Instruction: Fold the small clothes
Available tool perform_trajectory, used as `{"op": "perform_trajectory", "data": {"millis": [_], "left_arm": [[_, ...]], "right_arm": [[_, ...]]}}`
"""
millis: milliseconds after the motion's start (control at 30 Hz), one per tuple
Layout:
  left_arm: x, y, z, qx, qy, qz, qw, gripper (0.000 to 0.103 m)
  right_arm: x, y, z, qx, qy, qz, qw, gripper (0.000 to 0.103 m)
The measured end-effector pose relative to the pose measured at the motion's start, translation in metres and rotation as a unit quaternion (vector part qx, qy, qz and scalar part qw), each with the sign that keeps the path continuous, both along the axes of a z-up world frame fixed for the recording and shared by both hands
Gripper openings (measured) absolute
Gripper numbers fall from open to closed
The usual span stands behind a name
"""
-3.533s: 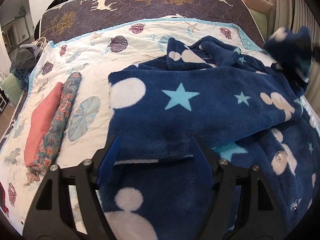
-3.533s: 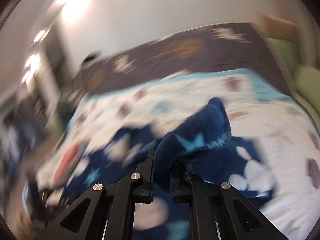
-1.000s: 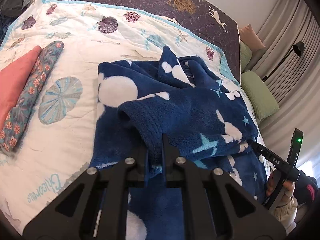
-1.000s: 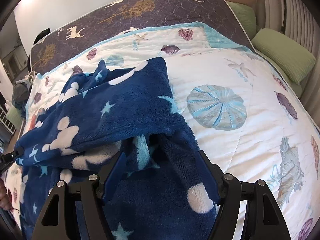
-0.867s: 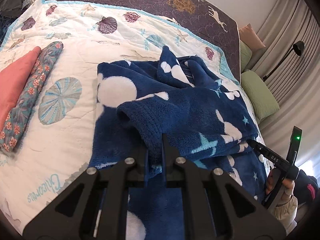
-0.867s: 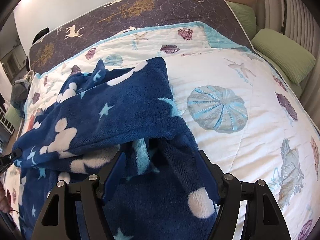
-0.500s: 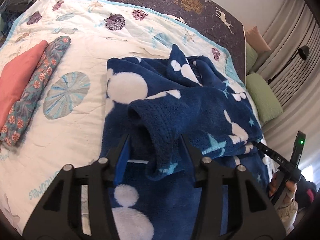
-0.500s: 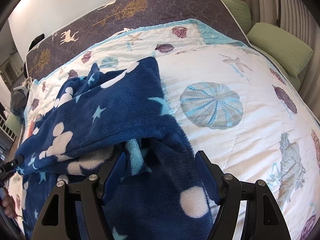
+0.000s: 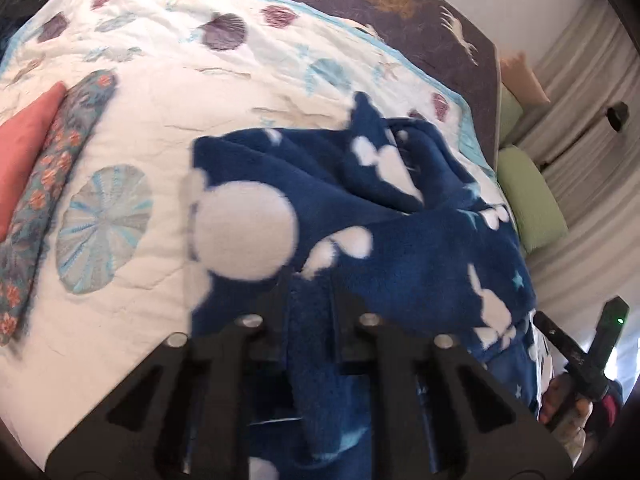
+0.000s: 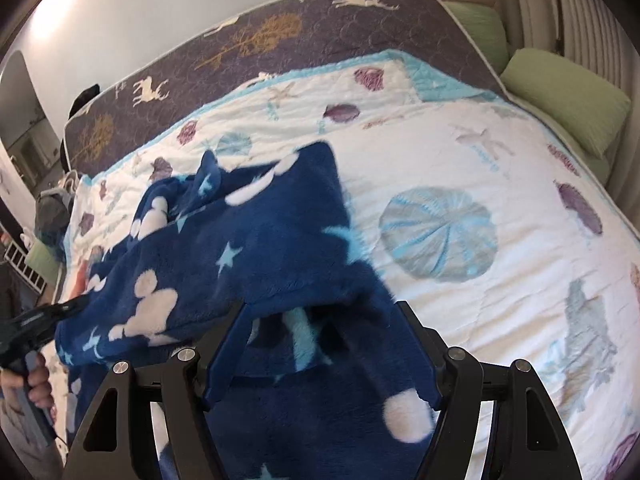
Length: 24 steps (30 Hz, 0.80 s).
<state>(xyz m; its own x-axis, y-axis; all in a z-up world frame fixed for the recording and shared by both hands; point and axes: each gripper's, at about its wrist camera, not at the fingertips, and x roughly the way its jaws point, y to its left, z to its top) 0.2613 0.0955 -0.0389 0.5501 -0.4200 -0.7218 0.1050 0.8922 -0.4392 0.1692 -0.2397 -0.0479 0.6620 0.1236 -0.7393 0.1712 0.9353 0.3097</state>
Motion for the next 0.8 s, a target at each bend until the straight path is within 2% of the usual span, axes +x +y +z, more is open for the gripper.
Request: {"op": "perform_trajectory", "data": {"millis": [33,67,133,167,233,267,300,367,433,467,600,700,800], "left_arm": [[-0.007,-0.001,0.011,-0.009,-0.025,-0.004,0.9996,0.016],[-0.019,-0.003,0.030,-0.013,-0.069,-0.010,0.9975,0.016],[-0.038,-0.004,0.062,-0.006,-0.136,-0.017,0.9906,0.017],[-0.045,-0.004,0.073,0.004,-0.161,-0.018,0.9868,0.017],[-0.046,-0.003,0.080,0.050,-0.186,-0.009,0.9813,0.024],[-0.041,-0.002,0.075,0.086,-0.185,0.006,0.9789,0.025],[-0.037,0.002,0.065,0.113,-0.177,0.020,0.9775,0.032],[-0.023,0.011,0.040,0.138,-0.127,0.029,0.9819,0.036],[-0.019,0.025,0.018,0.116,-0.068,0.037,0.9902,0.036],[-0.023,0.031,0.014,0.098,-0.062,0.045,0.9922,0.036],[-0.046,0.032,0.023,0.089,-0.091,0.048,0.9906,0.036],[-0.060,0.013,0.037,0.087,-0.120,0.022,0.9887,0.037],[-0.055,-0.010,0.042,0.085,-0.136,-0.010,0.9870,0.044]], "right_arm": [[0.000,0.000,-0.002,0.000,0.002,0.001,1.000,0.073],[0.000,0.001,-0.004,0.000,0.003,0.002,1.000,0.073],[-0.001,0.000,-0.006,0.000,0.000,0.001,1.000,0.073],[-0.001,-0.001,-0.007,0.001,0.001,-0.001,1.000,0.073],[0.000,-0.004,-0.008,0.008,0.004,-0.006,1.000,0.073],[0.000,-0.006,-0.009,0.012,0.004,-0.007,1.000,0.073],[-0.001,-0.006,-0.010,0.013,0.005,-0.008,1.000,0.073],[-0.002,-0.006,-0.011,0.013,0.008,-0.009,1.000,0.073],[-0.005,-0.006,-0.011,0.013,0.009,-0.010,1.000,0.073],[-0.006,-0.006,-0.010,0.013,0.009,-0.010,1.000,0.073],[-0.010,-0.007,-0.001,0.002,-0.001,-0.015,1.000,0.073],[-0.008,-0.005,0.007,-0.002,-0.010,-0.015,1.000,0.073],[-0.002,0.000,0.016,0.012,-0.027,-0.008,1.000,0.073]]}}
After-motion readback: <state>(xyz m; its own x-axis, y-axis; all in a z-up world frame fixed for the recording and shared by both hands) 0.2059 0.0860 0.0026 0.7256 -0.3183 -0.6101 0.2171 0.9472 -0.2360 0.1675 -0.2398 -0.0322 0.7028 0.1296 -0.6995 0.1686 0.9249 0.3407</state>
